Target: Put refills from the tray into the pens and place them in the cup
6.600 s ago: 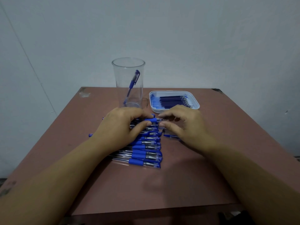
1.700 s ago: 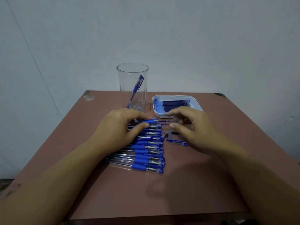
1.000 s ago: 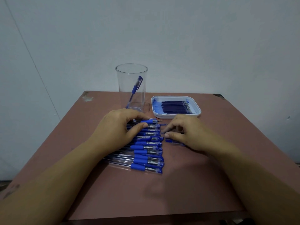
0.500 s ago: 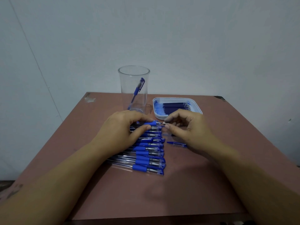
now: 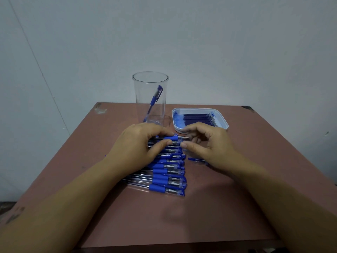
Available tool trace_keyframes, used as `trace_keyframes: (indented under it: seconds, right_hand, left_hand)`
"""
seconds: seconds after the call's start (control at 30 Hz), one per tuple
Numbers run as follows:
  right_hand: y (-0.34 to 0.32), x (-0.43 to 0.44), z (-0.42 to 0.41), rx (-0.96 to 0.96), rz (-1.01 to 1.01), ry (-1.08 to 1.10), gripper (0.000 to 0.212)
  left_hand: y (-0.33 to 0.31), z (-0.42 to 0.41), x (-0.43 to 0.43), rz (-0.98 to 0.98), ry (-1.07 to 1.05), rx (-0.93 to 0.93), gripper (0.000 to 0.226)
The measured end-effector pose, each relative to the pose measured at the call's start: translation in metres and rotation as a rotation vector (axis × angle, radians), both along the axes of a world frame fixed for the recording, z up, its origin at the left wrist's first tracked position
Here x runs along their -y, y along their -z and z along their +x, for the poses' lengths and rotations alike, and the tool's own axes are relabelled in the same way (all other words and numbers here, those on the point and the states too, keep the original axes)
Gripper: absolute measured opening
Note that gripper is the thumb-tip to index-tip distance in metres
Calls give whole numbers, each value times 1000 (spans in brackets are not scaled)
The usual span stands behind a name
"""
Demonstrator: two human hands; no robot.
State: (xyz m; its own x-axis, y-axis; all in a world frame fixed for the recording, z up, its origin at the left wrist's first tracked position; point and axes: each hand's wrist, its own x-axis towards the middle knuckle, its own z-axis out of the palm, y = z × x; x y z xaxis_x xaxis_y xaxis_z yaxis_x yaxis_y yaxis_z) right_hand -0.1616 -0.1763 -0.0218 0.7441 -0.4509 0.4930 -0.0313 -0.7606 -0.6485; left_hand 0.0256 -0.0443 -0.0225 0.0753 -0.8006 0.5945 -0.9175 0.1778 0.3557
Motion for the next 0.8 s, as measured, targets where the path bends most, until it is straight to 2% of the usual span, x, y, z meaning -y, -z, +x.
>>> trace_keyframes:
  seconds: [0.07,0.2,0.37,0.5,0.7,0.8]
  right_hand:
    - [0,1,0,3,-53,7,26]
    - [1,4,1,-13,-144,21,10]
    - [1,3,-1,10,-116,22,31]
    - [2,3,2,-1,-207,34,11]
    - [1,3,-1,1,-158,25,27]
    - [1,2,1,-1,-210,32,12]
  left_hand:
    - [0,0,0,3,-3,8,21]
    - [-1,0,0,7,-2,7,20]
    - [-1,-1,0,-14,11,-2,24]
    - [-1,-2,-1,-8,16,3,25]
    - [-1,-2,0,-11,13,3,25]
    - [-2,-2,0,-12,18,-6,25]
